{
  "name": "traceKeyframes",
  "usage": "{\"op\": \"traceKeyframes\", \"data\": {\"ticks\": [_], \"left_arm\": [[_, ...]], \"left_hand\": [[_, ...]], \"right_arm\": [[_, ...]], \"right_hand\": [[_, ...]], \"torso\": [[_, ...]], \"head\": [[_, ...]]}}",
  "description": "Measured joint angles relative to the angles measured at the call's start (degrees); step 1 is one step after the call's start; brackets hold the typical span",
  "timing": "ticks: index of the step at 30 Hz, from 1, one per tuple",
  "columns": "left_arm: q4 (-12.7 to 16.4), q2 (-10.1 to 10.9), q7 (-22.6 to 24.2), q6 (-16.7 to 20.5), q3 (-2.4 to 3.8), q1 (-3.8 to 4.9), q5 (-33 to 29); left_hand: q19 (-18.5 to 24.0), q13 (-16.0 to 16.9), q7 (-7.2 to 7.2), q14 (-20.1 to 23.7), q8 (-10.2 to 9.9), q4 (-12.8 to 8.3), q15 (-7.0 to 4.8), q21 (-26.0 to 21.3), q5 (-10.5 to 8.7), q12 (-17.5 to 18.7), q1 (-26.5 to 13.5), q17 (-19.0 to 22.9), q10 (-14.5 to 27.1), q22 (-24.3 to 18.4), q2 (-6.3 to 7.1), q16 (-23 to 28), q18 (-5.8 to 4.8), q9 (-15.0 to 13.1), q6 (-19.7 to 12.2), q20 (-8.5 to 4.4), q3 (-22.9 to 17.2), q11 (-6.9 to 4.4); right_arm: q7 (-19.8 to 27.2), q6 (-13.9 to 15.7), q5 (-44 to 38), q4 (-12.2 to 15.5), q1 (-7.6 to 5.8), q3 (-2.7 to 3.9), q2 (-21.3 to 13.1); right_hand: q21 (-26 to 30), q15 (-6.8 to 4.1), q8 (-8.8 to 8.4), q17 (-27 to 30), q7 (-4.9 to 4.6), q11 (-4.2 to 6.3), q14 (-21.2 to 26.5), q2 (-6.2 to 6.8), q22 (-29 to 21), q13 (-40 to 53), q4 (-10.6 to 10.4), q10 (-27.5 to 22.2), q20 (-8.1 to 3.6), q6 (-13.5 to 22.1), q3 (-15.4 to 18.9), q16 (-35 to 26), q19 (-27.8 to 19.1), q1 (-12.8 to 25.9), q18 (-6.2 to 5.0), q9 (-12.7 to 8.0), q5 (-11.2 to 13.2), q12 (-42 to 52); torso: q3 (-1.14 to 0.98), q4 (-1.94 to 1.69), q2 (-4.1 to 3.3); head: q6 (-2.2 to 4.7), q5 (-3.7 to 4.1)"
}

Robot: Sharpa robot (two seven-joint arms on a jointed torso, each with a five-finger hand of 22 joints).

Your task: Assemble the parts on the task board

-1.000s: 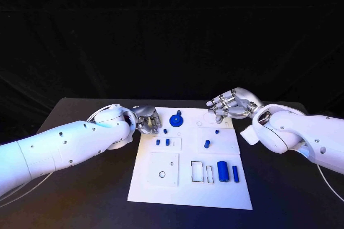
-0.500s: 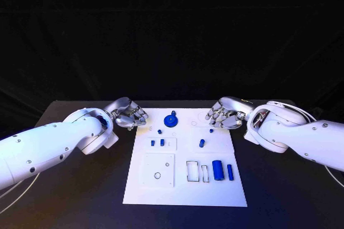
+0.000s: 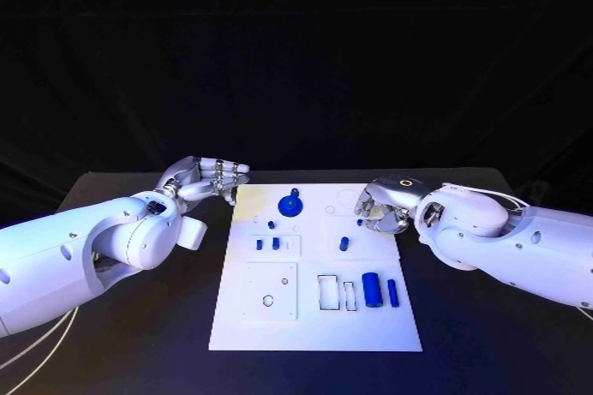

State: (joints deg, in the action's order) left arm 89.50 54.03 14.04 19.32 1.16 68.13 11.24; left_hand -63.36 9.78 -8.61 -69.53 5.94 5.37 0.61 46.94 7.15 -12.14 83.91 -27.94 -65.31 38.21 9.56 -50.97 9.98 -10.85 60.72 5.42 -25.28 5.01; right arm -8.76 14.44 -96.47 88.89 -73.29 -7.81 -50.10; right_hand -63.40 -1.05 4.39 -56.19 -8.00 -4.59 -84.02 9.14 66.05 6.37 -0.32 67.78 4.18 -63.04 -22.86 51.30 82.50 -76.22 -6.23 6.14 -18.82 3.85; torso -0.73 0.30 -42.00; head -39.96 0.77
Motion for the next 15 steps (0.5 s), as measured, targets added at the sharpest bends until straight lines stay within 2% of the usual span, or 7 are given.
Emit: {"op": "traceKeyframes", "data": {"ticks": [2, 7, 15], "left_arm": [[0.2, 0.0, 0.9, 0.0, -0.01, 0.0, -2.6], [0.5, 0.0, 2.5, 0.1, -0.01, 0.0, -7.0], [0.6, 0.2, 3.6, 0.1, -0.02, 0.0, -9.6]], "left_hand": [[0.0, 0.0, -0.01, 0.2, 0.0, 0.0, -0.2, 0.0, 0.0, 0.0, 0.1, 0.0, 0.0, 0.0, -0.06, 0.0, -0.01, 0.0, 0.0, 0.0, 0.0, 0.0], [0.0, 0.1, -0.18, 0.2, 0.0, -0.2, -0.2, -0.2, 0.0, 0.0, 0.1, 0.1, 0.2, -0.1, -0.06, 0.0, -0.05, 0.1, -0.2, 0.0, 0.2, 0.21], [0.0, 0.1, -0.22, 0.4, 0.0, -0.5, 0.0, -0.4, 0.0, 0.0, 0.4, 0.2, 0.6, -0.1, -0.36, 0.2, -0.1, 0.1, -0.2, 0.0, 0.2, 0.19]], "right_arm": [[-0.4, -0.2, -0.9, 0.0, 0.23, -0.01, 0.2], [-1.2, -0.5, -2.4, -0.4, 0.78, -0.01, 1.0], [-1.7, -0.8, -3.4, -1.6, 1.33, -0.02, 2.0]], "right_hand": [[-0.7, 0.0, 0.0, -0.6, 0.0, -0.02, 0.0, 0.0, 0.7, 0.0, -0.1, 0.0, 0.11, 0.0, -0.1, 0.8, 0.1, 0.0, 0.51, 0.0, 0.0, 0.0], [-1.7, 0.0, 0.0, -1.6, -0.24, -0.02, 0.0, 0.0, 1.8, 0.0, -0.3, 0.0, 0.2, 0.2, -0.3, 2.2, 0.2, 0.0, 0.51, 0.0, 0.0, 0.0], [-2.5, 0.0, 0.0, -2.2, -0.44, -0.22, 0.0, 0.0, 2.7, -0.1, -0.2, -0.2, 0.43, 0.0, -0.8, 3.2, 0.0, 0.0, 0.51, 0.0, 0.2, 0.0]], "torso": [[0.0, 0.0, -0.03], [-0.03, -0.04, -0.1], [-0.1, -0.05, -0.1]], "head": [[-0.01, -0.02], [-0.07, 0.14], [-0.34, 0.08]]}}
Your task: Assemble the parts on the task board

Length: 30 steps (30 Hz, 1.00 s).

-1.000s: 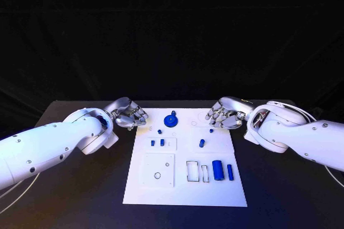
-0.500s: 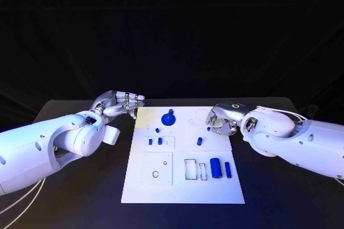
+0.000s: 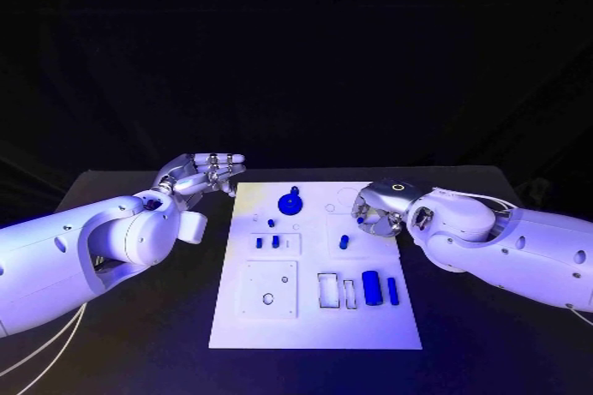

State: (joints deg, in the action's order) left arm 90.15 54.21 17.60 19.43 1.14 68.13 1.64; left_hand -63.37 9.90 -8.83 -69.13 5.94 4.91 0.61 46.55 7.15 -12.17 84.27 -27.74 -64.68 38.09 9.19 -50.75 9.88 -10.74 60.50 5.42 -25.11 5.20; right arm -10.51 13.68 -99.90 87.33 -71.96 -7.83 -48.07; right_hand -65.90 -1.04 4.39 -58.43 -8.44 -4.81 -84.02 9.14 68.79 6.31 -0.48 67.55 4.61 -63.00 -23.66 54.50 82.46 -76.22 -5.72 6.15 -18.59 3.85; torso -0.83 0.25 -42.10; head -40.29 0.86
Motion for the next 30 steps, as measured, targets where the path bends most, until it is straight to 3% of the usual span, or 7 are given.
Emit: {"op": "traceKeyframes", "data": {"ticks": [5, 9, 14, 15, 18, 30], "left_arm": [[0.0, 0.0, 0.2, 0.0, 0.0, 0.0, -0.6], [0.0, 0.1, 0.3, 0.0, 0.0, 0.0, -0.9], [0.0, 0.1, 0.3, -0.1, 0.0, 0.0, -1.0], [0.0, 0.1, 0.3, -0.1, 0.0, 0.0, -1.0], [0.0, 0.1, 0.2, -0.1, 0.0, 0.0, -1.0], [0.0, 0.2, -0.1, -0.2, 0.0, 0.0, -0.8]], "left_hand": [[0.2, 0.1, -0.19, 0.0, 0.0, -0.2, 0.0, -0.1, 0.0, 0.0, 0.0, 0.0, 0.0, -0.1, 0.0, 0.0, -0.02, 0.0, -0.2, 0.21, 0.2, 0.0], [0.2, 0.1, -0.19, 0.0, 0.0, -0.2, 0.0, -0.1, 0.0, 0.0, 0.0, 0.1, 0.1, -0.1, 0.0, 0.0, -0.03, 0.0, -0.2, 0.21, 0.2, 0.07], [0.2, 0.1, -0.19, 0.1, 0.0, -0.2, 0.13, -0.1, 0.0, -0.3, 0.0, 0.1, 0.2, -0.1, 0.0, 0.0, -0.03, 0.0, -0.2, 0.21, 0.2, 0.2], [0.2, 0.0, -0.18, 0.2, 0.0, -0.2, 0.15, -0.1, 0.0, -0.3, 0.0, 0.1, 0.2, -0.1, 0.0, 0.0, -0.03, 0.0, -0.2, 0.21, 0.2, 0.2], [0.2, 0.1, -0.18, 0.2, 0.0, -0.2, 0.15, -0.1, 0.0, -0.3, 0.0, 0.1, 0.2, -0.1, 0.0, 0.0, -0.04, 0.0, -0.2, 0.21, 0.2, 0.2], [0.2, 0.2, -0.39, 0.4, 0.0, -0.5, 0.04, -0.3, 0.0, -0.3, 0.2, 0.2, 0.6, -0.2, -0.22, 0.0, -0.05, 0.1, -0.4, 0.21, 0.5, 0.21]], "right_arm": [[-0.2, 0.0, -0.3, -0.4, 0.03, 0.06, 0.5], [-0.3, 0.0, -0.6, -0.7, 0.13, 0.12, 0.7], [-0.5, 0.0, -0.8, -0.7, 0.22, 0.17, 0.9], [-0.5, 0.0, -0.9, -0.7, 0.24, 0.17, 0.9], [-0.7, 0.1, -1.1, -0.5, 0.31, 0.17, 0.9], [-1.3, 0.3, -1.9, -0.2, 0.46, 0.12, 0.8]], "right_hand": [[-0.5, 0.0, 0.0, -0.2, 0.0, 0.0, 0.0, 0.0, 0.4, 0.0, 0.0, 0.0, 0.0, 0.0, -0.5, 0.5, 0.0, 0.0, 0.0, -0.1, 0.1, 0.0], [-1.7, 0.0, 0.0, -1.0, -0.04, -0.01, 0.0, -0.28, 1.5, 0.0, 0.4, 0.0, 0.0, -0.2, -2.0, 1.8, 0.0, -0.7, 0.0, 0.0, 2.8, 0.5], [-4.8, -0.02, 1.54, -3.5, 0.99, 0.88, 0.0, -0.99, 4.4, 0.5, 1.7, 2.6, -0.16, -3.3, -3.8, 5.2, 0.6, -2.3, 0.28, 0.9, 4.1, 2.0], [-5.5, -0.36, 1.82, -4.0, 1.19, 0.7, 0.1, -1.1, 5.0, 0.7, 2.1, 2.8, -0.38, -3.9, -4.1, 5.8, 0.8, -2.7, 0.91, 1.1, 4.2, 2.4], [-7.0, -0.61, 2.36, -5.2, 1.7, 0.32, 0.0, -1.74, 6.1, 1.0, 2.7, 3.2, -0.67, -4.8, -4.8, 7.3, 1.1, -3.3, 0.91, 1.6, 4.5, 3.1], [-7.8, -0.61, 2.67, -5.6, 1.76, 0.21, 0.0, -1.51, 6.2, 1.0, 3.2, 3.3, -0.74, -5.2, -6.3, 8.2, 1.2, -3.5, 0.9, 2.4, 4.3, 3.6]], "torso": [[-0.03, 0.02, 0.01], [-0.03, 0.02, 0.03], [-0.04, 0.04, 0.04], [-0.04, 0.04, 0.04], [-0.04, 0.04, 0.06], [-0.01, 0.03, 0.08]], "head": [[-0.07, -0.07], [-0.1, -0.13], [-0.2, -0.16], [-0.21, -0.16], [-0.28, -0.13], [-0.42, -0.07]]}}
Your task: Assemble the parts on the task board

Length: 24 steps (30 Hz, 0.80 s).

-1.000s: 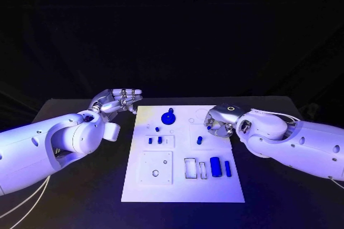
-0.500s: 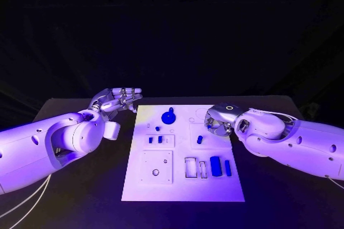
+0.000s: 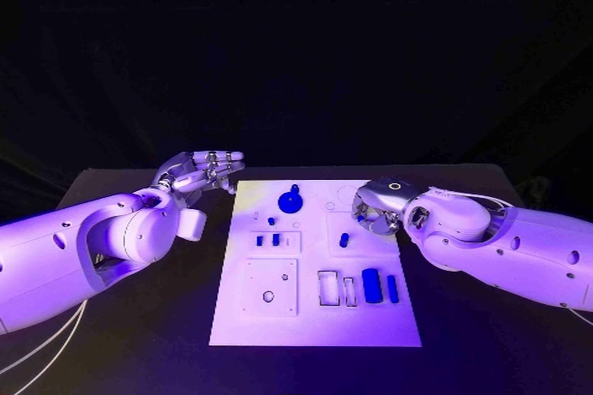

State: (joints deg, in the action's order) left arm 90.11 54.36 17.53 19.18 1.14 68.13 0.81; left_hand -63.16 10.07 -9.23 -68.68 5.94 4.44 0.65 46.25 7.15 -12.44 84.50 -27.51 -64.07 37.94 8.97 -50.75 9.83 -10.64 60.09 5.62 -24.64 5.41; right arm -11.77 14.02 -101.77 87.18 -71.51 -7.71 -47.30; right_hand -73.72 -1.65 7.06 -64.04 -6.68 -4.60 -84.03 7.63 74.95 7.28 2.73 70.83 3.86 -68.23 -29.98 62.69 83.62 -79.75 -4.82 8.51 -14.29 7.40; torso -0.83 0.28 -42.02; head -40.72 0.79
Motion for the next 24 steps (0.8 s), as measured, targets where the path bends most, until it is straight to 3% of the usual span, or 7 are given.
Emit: {"op": "traceKeyframes", "data": {"ticks": [13, 18, 24], "left_arm": [[-0.3, -0.1, -0.6, -0.4, -0.01, 0.0, 0.1], [-0.4, -0.2, -0.7, -0.6, -0.01, -0.01, 0.2], [-0.6, -0.4, -0.9, -0.8, -0.01, -0.01, 0.4]], "left_hand": [[0.2, 0.0, -0.5, 0.3, 0.0, -0.2, 0.28, -0.2, 0.0, 0.0, 0.0, 0.1, 0.7, -0.1, 0.0, 0.2, -0.04, 0.1, -0.5, 0.21, 0.2, 0.3], [0.2, 0.0, -0.5, 0.3, 0.0, -0.2, 0.28, -0.2, 0.0, 0.0, 0.0, 0.1, 0.7, -0.1, 0.0, 0.2, -0.04, 0.1, -0.5, 0.21, 0.2, 0.3], [0.2, 0.0, -0.51, 0.3, 0.0, -0.3, 0.28, -0.2, 0.0, 0.0, 0.0, 0.2, 0.9, -0.1, 0.0, 0.2, -0.04, 0.2, -0.5, 0.21, 0.3, 0.5]], "right_arm": [[0.2, 3.1, 0.6, 0.7, 0.23, -0.16, -1.0], [0.4, 4.4, 1.3, 1.5, -0.08, 0.08, -2.0], [0.4, 5.9, 2.5, 4.7, -1.07, 0.39, -3.9]], "right_hand": [[-0.3, 0.0, 0.0, -0.3, 0.02, 0.0, 0.0, 0.0, 0.0, 0.0, 0.1, 0.0, 0.0, 0.0, -0.2, 0.3, 0.0, 0.0, 0.0, 0.2, 0.0, 0.0], [-0.5, 0.0, 0.0, -0.3, 0.03, 0.0, 0.0, 0.0, 0.0, 0.0, 0.9, 0.0, 0.0, 0.0, -1.1, 0.5, 0.0, 0.0, 0.0, 0.3, 0.0, 0.0], [-0.5, 0.01, 0.0, -0.3, 0.03, 0.0, 0.0, 0.0, 0.0, 0.0, 0.9, 0.0, 0.0, 0.0, -1.1, 0.5, 0.0, 0.0, 0.0, 0.3, 0.0, 0.0]], "torso": [[0.06, -0.01, 0.05], [0.07, -0.02, 0.08], [0.1, -0.01, 0.08]], "head": [[0.36, 0.15], [0.65, 0.19], [0.75, 0.15]]}}
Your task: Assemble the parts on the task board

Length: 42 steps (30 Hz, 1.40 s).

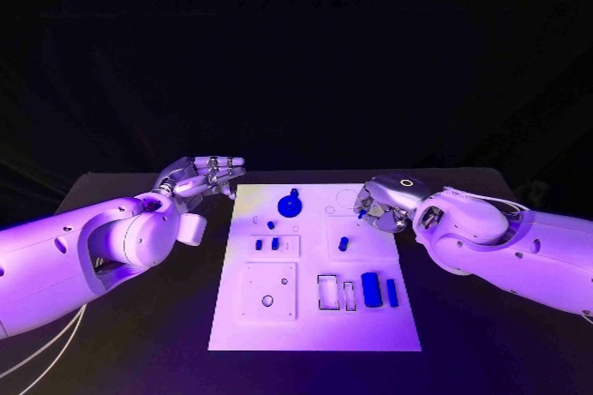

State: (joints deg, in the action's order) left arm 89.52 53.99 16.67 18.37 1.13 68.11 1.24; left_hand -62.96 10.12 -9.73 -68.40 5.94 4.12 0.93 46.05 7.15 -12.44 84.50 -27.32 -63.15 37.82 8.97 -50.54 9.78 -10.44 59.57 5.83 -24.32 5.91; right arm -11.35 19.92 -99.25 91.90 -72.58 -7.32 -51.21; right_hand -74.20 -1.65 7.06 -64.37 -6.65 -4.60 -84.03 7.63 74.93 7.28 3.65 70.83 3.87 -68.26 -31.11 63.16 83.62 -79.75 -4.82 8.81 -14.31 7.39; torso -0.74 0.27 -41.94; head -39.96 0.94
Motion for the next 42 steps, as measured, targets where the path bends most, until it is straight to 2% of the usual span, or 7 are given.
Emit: {"op": "traceKeyframes", "data": {"ticks": [8, 12, 17, 22, 27, 35, 42], "left_arm": [[-0.2, -0.3, -0.1, -0.3, 0.0, 0.0, 0.6], [-0.1, -0.5, -0.1, -0.5, 0.0, 0.0, 0.8], [0.0, -0.7, -0.1, -0.7, 0.0, -0.01, 0.9], [0.0, -0.9, -0.3, -1.0, -0.02, -0.01, 1.1], [0.0, -1.2, -0.3, -1.3, -0.02, -0.01, 1.2], [0.3, -1.3, -0.4, -1.6, -0.05, -0.01, 1.2], [0.3, -1.4, -0.5, -1.9, -0.07, -0.01, 1.3]], "left_hand": [[0.0, 0.0, -0.2, 0.2, 0.0, 0.0, 0.19, -0.2, 0.0, -0.2, 0.0, 0.0, 0.0, 0.0, 0.0, 0.0, -0.02, 0.0, -0.2, 0.0, 0.0, 0.02], [0.0, 0.0, -0.19, 0.2, 0.0, 0.0, 0.19, -0.2, 0.0, -0.2, 0.0, 0.0, 0.0, 0.0, 0.0, 0.0, -0.01, 0.0, -0.2, 0.0, 0.0, 0.01], [0.0, 0.0, -0.19, 0.2, 0.0, 0.0, 0.2, -0.2, 0.0, -0.2, 0.0, 0.1, 0.0, 0.0, 0.0, 0.0, -0.02, 0.0, -0.2, 0.0, 0.0, 0.01], [0.0, 0.0, -0.19, 0.2, 0.0, -0.2, 0.2, -0.2, 0.0, -0.2, 0.0, 0.1, 0.0, 0.0, 0.0, 0.0, -0.02, 0.0, -0.2, 0.0, 0.2, 0.01], [0.2, 0.0, -0.19, 0.2, 0.0, -0.2, 0.2, -0.2, 0.0, -0.2, 0.0, 0.1, 0.2, -0.1, 0.0, 0.0, -0.01, 0.0, -0.2, 0.2, 0.2, 0.2], [0.2, 0.1, -0.4, 0.2, 0.0, -0.2, 0.2, -0.2, 0.0, -0.2, 0.0, 0.1, 0.4, -0.1, 0.0, 0.0, -0.01, 0.0, -0.4, 0.21, 0.2, 0.0], [0.2, 0.1, -0.4, 0.2, 0.0, -0.2, 0.2, -0.2, 0.0, -0.2, 0.0, 0.1, 0.4, -0.1, 0.0, 0.0, -0.01, 0.0, -0.4, 0.2, 0.2, 0.01]], "right_arm": [[0.1, 1.0, 1.6, 6.7, -0.38, 0.12, -1.2], [0.2, 1.2, 2.2, 9.6, -0.16, 0.14, -0.1], [0.4, 1.2, 2.6, 11.2, 0.63, 0.14, 2.1], [0.4, 1.1, 2.7, 11.3, 2.45, -0.01, 5.2], [0.4, 0.8, 2.7, 9.9, 4.3, -0.23, 8.1], [0.5, 0.4, 2.6, 8.4, 6.33, -0.36, 10.3], [0.8, 0.0, 2.6, 7.1, 7.58, -0.37, 11.8]], "right_hand": [[0.0, 0.0, 0.0, -0.1, 0.0, 0.0, 0.0, 0.0, 0.0, 0.0, 0.0, 0.0, 0.0, 0.0, -0.3, 0.2, 0.0, 0.0, 0.0, 0.1, -0.4, -0.1], [0.0, 0.0, -0.01, -0.1, 0.0, 0.0, 0.0, 0.0, 0.0, 0.0, 0.0, 0.0, 0.0, 0.0, -0.3, 0.2, 0.0, 0.0, 0.0, 0.1, -0.4, -0.2], [0.0, 0.0, -0.01, -0.1, 0.0, 0.0, 0.0, 0.0, 0.0, 0.0, 0.5, 0.0, 0.0, 0.0, -0.8, 0.2, 0.0, 0.0, 0.0, 0.1, -0.4, -0.5], [0.0, 0.0, -0.01, -0.1, 0.0, 0.0, 0.0, 0.0, 0.0, 0.0, 0.6, 0.0, 0.0, 0.0, -0.9, 0.2, 0.0, 0.0, 0.0, 0.2, -0.4, -0.7], [0.0, 0.0, -0.01, 0.1, -0.2, 0.0, 0.0, 0.0, 0.0, 0.0, 0.8, 0.0, 0.0, 0.2, -1.1, 0.2, 0.0, 0.0, -0.01, 0.2, -0.8, -0.7], [-0.2, 0.0, -0.01, 0.1, -0.2, 0.0, 0.0, 0.02, 0.0, 0.0, 1.0, 0.0, 0.0, 0.2, -1.2, 0.2, 0.0, 0.0, -0.01, 0.2, -0.8, -0.5], [-0.4, 0.0, -0.01, 0.1, -0.19, 0.0, 0.0, 0.0, 0.0, 0.0, 1.0, 0.0, 0.0, 0.2, -1.2, 0.2, 0.0, 0.0, -0.01, 0.2, -0.8, -0.5]], "torso": [[-0.03, 0.01, -0.04], [-0.06, -0.01, -0.07], [-0.07, -0.03, -0.09], [-0.02, -0.01, -0.1], [0.0, -0.03, -0.1], [0.01, -0.05, -0.12], [0.03, -0.01, -0.11]], "head": [[0.05, -0.38], [-0.11, -0.84], [-0.51, -1.68], [-0.92, -2.65], [-1.36, -3.44], [-1.57, -4.66], [-1.98, -5.34]]}}
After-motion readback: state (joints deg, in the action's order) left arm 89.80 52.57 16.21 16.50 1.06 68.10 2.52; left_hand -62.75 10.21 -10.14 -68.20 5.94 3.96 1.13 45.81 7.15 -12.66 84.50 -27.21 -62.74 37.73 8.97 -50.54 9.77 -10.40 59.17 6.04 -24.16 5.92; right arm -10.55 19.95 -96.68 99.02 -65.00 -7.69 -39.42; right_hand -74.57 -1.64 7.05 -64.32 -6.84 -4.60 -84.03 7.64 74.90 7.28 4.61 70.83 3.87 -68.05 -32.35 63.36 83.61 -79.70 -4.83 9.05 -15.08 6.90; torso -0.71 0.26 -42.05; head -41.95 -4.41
